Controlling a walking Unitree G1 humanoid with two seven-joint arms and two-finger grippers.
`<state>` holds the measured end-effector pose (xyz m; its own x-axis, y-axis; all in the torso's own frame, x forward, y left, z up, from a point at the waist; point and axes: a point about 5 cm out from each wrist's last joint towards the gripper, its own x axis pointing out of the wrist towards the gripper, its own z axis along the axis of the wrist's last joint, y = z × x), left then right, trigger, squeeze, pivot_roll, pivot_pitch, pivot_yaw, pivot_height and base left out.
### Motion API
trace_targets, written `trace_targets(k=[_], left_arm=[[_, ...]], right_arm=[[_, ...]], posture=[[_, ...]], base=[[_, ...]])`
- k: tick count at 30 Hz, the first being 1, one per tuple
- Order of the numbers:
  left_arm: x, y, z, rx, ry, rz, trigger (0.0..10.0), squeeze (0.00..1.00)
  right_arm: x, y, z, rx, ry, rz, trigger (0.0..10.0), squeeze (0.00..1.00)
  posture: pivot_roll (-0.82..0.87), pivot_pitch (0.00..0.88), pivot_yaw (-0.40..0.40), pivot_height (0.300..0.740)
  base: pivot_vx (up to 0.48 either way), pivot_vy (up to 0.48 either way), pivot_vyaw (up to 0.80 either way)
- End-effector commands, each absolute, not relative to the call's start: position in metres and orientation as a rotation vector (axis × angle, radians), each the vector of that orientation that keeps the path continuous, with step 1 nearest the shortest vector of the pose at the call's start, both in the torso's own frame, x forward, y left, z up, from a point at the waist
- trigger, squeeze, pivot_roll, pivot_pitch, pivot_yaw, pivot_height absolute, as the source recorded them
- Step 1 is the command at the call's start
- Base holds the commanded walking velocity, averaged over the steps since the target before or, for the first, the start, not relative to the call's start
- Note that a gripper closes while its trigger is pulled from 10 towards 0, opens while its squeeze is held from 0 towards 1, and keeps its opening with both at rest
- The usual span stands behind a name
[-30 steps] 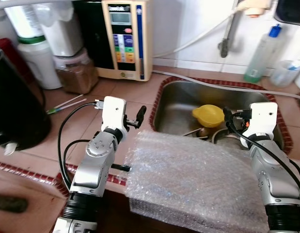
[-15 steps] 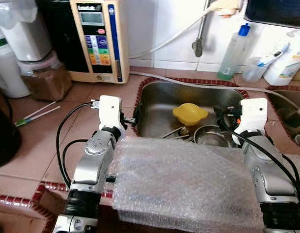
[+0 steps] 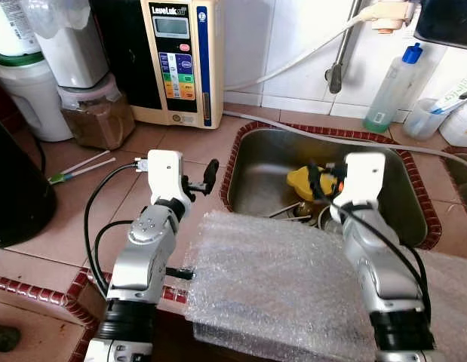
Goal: Kitchen organization
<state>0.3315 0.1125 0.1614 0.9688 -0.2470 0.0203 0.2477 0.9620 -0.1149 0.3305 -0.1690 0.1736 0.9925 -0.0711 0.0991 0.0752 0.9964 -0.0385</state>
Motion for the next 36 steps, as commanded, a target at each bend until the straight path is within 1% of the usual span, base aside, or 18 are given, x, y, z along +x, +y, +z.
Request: trace_targets(k=[1,5,8,12,32,36], left_arm=[[0.334,0.113,0.165,-0.129,-0.012,-0.243,10.0,0.00],[0.334,0.111,0.168,-0.131,-0.017,-0.256,10.0,0.00],[0.332,0.107,0.170,-0.135,-0.021,-0.288,10.0,0.00],[0.333,0.111,0.169,-0.145,-0.020,-0.267,10.0,0.00],[0.334,0.111,0.165,-0.120,0.003,-0.284,10.0,0.00],[0.335,0.110,0.164,-0.120,0.004,-0.284,10.0,0.00]], right_arm=[[0.332,-0.177,0.178,-0.010,-0.114,-0.133,10.0,0.00],[0.331,-0.181,0.182,-0.049,-0.136,-0.142,10.0,0.00],[0.331,-0.191,0.182,-0.075,-0.138,-0.147,10.0,0.00],[0.333,-0.201,0.186,-0.070,-0.146,-0.171,10.0,0.00],[0.339,-0.200,0.186,-0.047,-0.144,-0.176,10.0,0.00],[0.341,-0.202,0.186,-0.042,-0.145,-0.177,10.0,0.00]], posture=[[-0.07,0.023,0.021,0.740],[-0.07,0.020,0.026,0.740],[-0.07,0.018,0.027,0.740],[-0.08,0.017,0.021,0.740],[-0.08,0.006,0.031,0.740],[-0.07,0.000,0.028,0.740]], base=[[0.000,0.000,0.00],[0.000,0.000,0.00],[0.000,0.000,0.00],[0.000,-0.249,0.00],[0.000,-0.250,0.00],[0.000,-0.367,0.00]])
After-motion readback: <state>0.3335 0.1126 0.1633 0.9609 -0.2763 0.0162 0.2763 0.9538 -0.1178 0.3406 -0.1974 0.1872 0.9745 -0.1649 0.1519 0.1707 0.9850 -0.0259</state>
